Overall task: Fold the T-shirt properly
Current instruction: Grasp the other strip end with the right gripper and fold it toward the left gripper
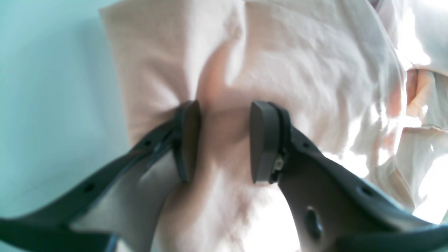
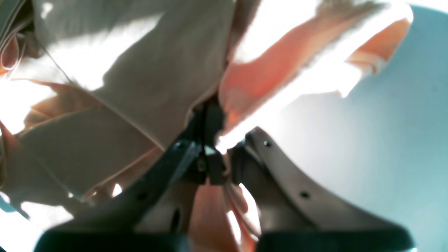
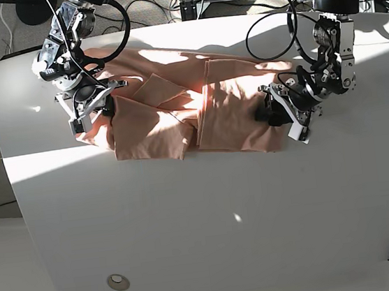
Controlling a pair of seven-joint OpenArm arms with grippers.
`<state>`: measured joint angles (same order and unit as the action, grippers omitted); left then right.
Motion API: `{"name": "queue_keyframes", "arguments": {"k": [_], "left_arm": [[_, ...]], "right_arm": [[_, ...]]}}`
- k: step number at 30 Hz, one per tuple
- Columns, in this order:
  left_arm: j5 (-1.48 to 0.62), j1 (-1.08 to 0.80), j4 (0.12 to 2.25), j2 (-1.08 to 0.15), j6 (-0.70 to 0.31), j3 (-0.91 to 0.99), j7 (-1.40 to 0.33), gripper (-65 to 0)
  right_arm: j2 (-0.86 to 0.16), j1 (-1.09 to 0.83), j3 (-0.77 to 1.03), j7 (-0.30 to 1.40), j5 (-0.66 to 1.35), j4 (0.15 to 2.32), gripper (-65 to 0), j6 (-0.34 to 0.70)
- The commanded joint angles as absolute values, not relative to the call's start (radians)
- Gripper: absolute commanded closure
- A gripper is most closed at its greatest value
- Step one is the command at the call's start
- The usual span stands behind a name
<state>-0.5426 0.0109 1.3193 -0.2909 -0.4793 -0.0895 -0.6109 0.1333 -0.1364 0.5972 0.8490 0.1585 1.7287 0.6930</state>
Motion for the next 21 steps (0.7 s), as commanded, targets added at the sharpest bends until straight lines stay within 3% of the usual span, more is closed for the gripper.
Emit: {"name": "queue_keyframes", "arguments": {"k": [1,11,21], "left_arm": [[-0.472,-0.002,1.308,-0.3,-0.45,-0.094,-0.711,-22.4],[-0.472,-0.002,1.308,-0.298,-0.45,-0.096,-0.711,-22.4],[-0.473,-0.002,1.307,-0.298,-0.45,-0.097,-0.71,-22.4]], "right_arm": [[0.134,-0.136,0.539,0.814,0.186,1.821,0.0,0.698],[0.15,-0.173,0.176,0.809,0.2,1.903,0.0,0.545],[0.157,-0.09,-0.07,0.799,0.401,1.853,0.0,0.349]]}}
